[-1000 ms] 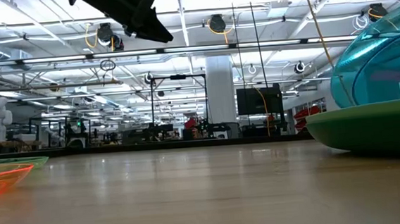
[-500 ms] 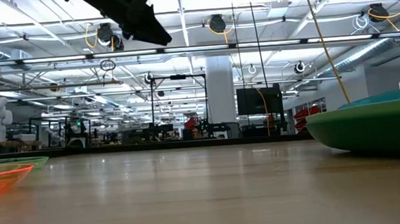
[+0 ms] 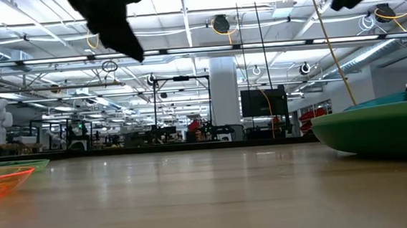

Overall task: Stack plastic plates
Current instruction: Stack the small blue plate on top of the small pink plate

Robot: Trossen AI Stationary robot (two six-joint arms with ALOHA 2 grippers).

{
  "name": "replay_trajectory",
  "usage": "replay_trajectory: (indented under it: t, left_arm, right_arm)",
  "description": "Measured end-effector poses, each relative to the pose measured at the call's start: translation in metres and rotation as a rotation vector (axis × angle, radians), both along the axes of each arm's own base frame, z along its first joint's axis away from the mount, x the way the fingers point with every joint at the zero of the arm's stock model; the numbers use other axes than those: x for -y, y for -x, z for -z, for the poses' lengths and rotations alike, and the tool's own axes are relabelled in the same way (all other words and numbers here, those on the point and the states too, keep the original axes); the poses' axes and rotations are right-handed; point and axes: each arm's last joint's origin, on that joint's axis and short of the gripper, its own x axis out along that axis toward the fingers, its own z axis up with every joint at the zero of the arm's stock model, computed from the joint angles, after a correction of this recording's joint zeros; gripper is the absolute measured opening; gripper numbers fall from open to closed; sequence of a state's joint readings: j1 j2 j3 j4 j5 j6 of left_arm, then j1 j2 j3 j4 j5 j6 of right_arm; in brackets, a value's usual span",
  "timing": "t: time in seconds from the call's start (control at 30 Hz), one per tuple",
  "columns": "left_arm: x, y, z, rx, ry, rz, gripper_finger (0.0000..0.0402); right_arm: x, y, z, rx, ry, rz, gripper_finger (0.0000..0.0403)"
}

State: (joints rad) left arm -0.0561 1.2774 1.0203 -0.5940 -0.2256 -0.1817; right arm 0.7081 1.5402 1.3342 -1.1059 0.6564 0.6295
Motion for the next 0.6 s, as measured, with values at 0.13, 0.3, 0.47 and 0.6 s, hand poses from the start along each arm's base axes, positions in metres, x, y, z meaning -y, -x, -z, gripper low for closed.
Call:
replay_trajectory:
  t: [0.13,0.3,0.47,0.6]
  left_arm:
    - [0.021,0.009,0.006,-0.077,0.052,0.012,0.0186]
    - [0.044,0.013,0.006,-0.084,0.088,0.052,0.0186]
    - [0.06,0.015,0.009,-0.087,0.109,0.084,0.0186]
    - [0.071,0.016,0.01,-0.083,0.129,0.095,0.0186]
  right_arm:
    - [0.003,-0.006,-0.003,0.01,0.055,-0.076,0.0108]
    - [0.009,-0.014,-0.004,0.044,0.083,-0.18,0.0092]
    - [0.025,-0.013,0.006,0.097,0.088,-0.235,0.0081]
    - [0.041,-0.003,0.018,0.152,0.062,-0.241,0.0075]
